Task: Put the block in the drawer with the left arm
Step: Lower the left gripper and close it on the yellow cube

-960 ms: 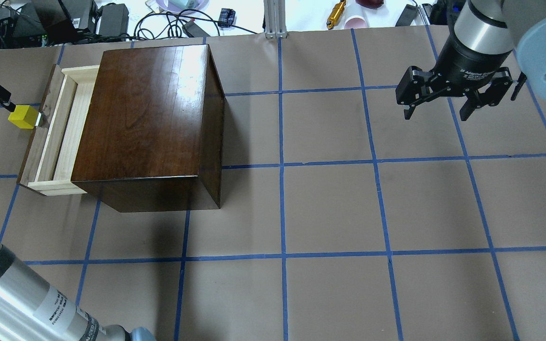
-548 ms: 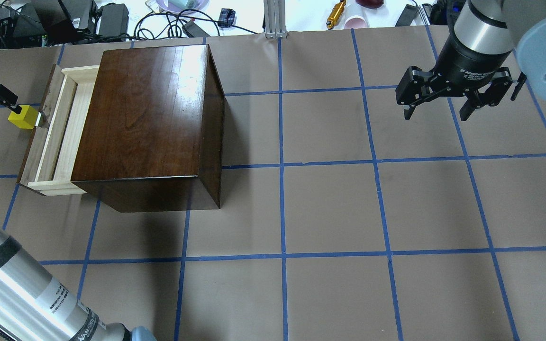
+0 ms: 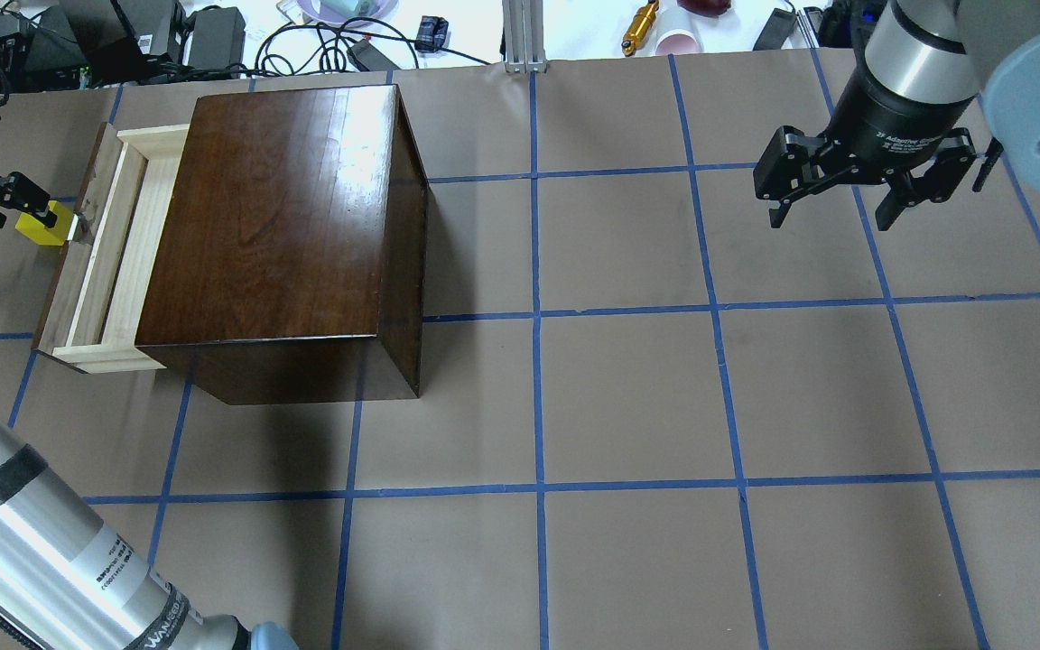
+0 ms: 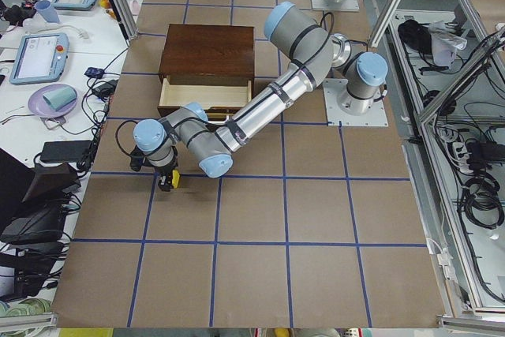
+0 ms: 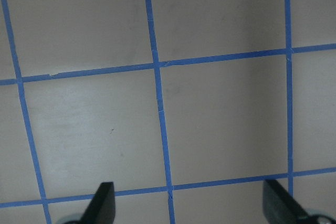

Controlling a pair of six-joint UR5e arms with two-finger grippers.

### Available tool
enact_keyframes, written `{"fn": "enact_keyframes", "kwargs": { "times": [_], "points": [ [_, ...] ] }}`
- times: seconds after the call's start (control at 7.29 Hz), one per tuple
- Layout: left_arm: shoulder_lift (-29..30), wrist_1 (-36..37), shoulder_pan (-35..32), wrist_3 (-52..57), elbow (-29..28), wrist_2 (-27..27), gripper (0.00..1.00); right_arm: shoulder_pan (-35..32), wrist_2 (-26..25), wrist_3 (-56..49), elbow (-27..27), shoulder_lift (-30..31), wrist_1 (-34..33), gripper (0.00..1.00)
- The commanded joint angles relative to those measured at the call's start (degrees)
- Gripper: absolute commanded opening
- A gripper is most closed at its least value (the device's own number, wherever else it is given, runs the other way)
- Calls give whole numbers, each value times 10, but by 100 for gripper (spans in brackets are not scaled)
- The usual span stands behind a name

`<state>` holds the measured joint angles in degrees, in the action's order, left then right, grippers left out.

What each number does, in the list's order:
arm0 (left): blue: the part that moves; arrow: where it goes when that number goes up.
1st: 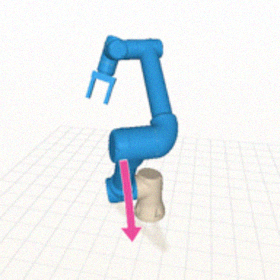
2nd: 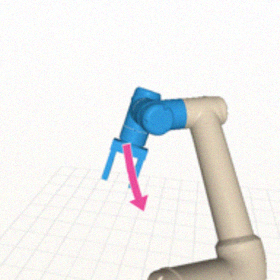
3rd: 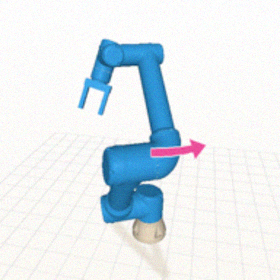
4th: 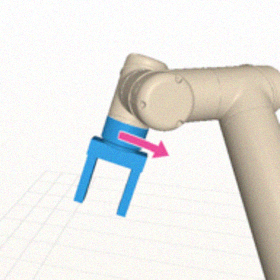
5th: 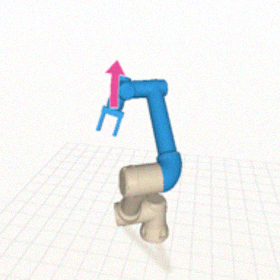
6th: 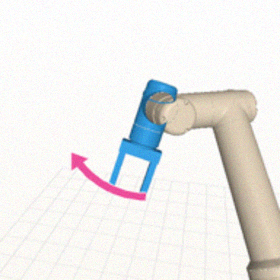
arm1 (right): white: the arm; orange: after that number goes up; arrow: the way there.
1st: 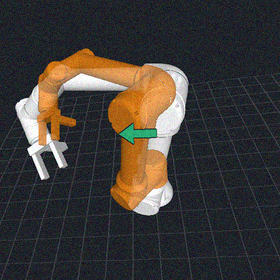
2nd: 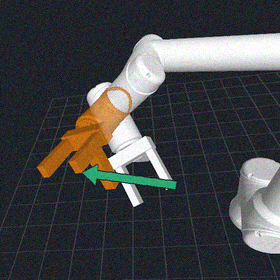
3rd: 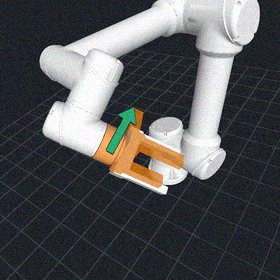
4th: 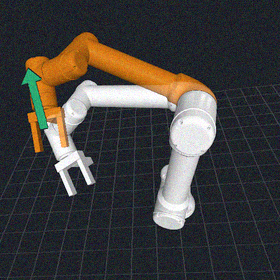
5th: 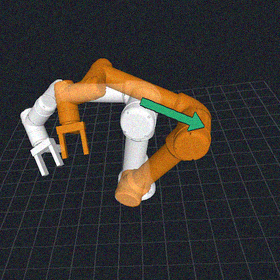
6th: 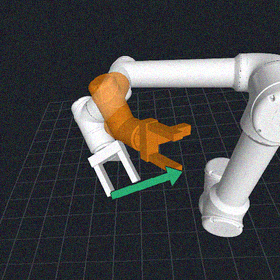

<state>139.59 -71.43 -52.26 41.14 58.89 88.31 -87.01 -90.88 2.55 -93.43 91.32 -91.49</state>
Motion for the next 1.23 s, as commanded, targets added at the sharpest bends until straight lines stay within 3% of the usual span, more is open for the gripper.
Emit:
{"fn": "enact_keyframes", "kwargs": {
  "times": [0.0,0.27,0.69,0.96,1.1],
  "points": [
    [10,5,0,7,0,0,85,0,-1,0,0,0,0,100],
    [11,13,0,14,0,-1,75,0,0,0,0,0,0,100],
    [16,13,0,32,-1,-1,74,0,0,0,0,0,0,100],
    [16,13,0,34,0,-1,58,0,-1,0,0,0,0,100],
    [16,12,0,34,-1,-1,44,0,0,0,0,0,0,100]
  ]
}}
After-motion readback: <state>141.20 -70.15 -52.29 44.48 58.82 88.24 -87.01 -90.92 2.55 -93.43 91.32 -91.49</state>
